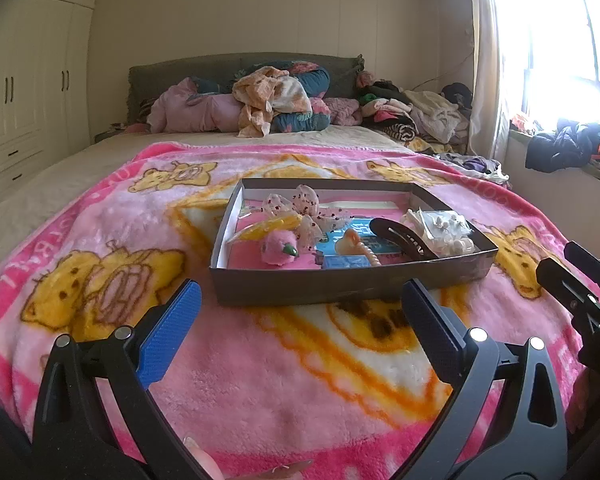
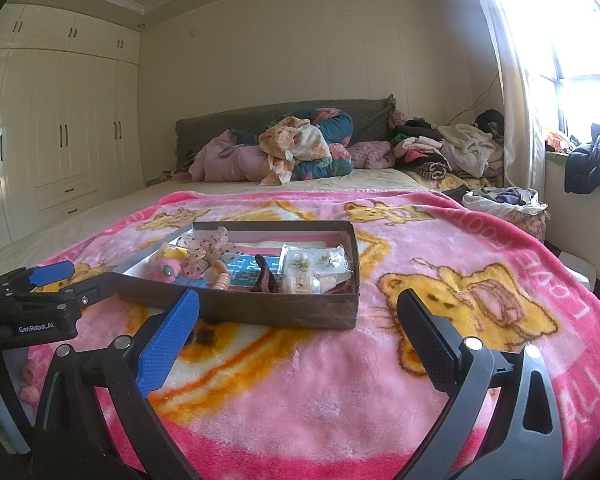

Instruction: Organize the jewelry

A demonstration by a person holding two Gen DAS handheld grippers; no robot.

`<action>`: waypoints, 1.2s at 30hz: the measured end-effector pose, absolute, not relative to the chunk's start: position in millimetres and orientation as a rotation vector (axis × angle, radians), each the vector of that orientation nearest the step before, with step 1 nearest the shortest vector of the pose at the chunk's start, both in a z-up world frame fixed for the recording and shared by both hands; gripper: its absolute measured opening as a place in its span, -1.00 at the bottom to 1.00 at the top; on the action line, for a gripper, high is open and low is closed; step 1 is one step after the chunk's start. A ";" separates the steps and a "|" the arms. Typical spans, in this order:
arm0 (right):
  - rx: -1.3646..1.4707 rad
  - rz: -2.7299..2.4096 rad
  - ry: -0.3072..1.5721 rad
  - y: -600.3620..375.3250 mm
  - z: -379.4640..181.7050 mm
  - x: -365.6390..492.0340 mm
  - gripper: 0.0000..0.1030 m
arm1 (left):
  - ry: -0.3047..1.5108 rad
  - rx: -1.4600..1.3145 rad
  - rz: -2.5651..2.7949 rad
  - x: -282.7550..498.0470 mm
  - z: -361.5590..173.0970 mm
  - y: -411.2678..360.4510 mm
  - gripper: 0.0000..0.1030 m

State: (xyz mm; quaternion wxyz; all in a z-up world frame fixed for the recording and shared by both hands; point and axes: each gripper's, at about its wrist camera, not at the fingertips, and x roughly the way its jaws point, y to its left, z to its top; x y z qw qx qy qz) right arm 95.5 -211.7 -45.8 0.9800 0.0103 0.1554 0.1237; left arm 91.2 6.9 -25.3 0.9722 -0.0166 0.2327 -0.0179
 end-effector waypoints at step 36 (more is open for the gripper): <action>0.172 -0.005 0.530 -293.9 -44.8 176.1 0.87 | 0.603 -0.152 0.173 158.9 -15.7 109.0 0.78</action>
